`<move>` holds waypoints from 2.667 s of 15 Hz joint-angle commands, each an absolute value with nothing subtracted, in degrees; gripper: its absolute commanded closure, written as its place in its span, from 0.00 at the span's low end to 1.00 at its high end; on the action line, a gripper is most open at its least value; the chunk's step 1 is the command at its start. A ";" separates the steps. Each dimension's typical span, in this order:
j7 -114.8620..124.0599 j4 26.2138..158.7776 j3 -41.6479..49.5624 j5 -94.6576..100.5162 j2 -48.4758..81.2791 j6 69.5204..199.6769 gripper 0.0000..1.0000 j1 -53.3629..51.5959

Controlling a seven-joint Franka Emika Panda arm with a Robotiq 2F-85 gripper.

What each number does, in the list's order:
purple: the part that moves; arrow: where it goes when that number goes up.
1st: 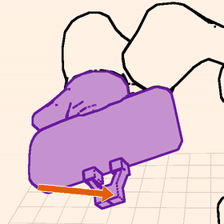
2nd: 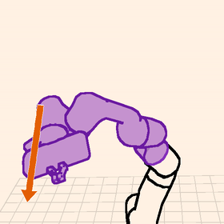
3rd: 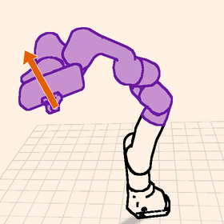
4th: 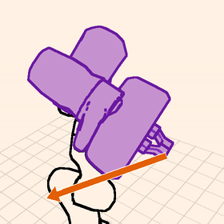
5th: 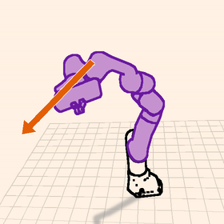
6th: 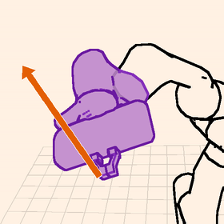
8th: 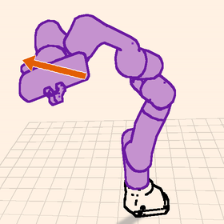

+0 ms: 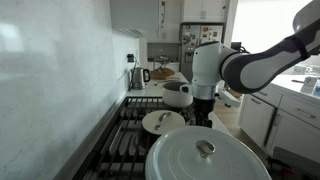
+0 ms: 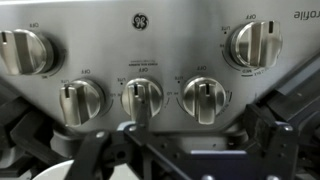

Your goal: Switch on the stove

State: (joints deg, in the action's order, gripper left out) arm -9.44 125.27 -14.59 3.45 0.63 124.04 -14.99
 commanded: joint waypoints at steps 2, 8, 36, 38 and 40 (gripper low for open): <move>-6.22 125.79 -15.04 4.85 0.25 125.44 0.33 -15.41; -6.28 125.87 -14.95 4.84 0.24 125.64 0.37 -15.51; -7.94 128.28 -15.47 3.83 1.54 125.97 0.95 -15.71; -9.16 128.68 -15.51 3.08 2.23 126.27 0.95 -15.74; -9.35 128.98 -15.53 3.16 2.56 126.30 0.95 -15.76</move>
